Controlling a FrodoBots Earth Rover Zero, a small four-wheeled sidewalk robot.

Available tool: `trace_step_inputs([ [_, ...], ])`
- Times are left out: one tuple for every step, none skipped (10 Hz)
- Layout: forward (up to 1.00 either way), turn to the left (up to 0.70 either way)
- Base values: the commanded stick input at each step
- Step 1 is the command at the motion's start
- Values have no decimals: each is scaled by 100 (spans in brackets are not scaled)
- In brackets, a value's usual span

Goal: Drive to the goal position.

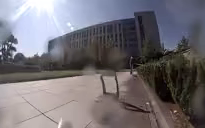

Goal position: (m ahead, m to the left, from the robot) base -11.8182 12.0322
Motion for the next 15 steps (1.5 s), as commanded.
trace_step_inputs([
  [5, 0],
  [5, 0],
  [5, 0],
  [5, 0],
  [5, 0],
  [5, 0],
  [5, 0],
  [5, 0],
  [5, 0],
  [5, 0],
  [5, 0],
  [5, 0],
  [5, 0],
  [5, 0],
  [6, 0],
])
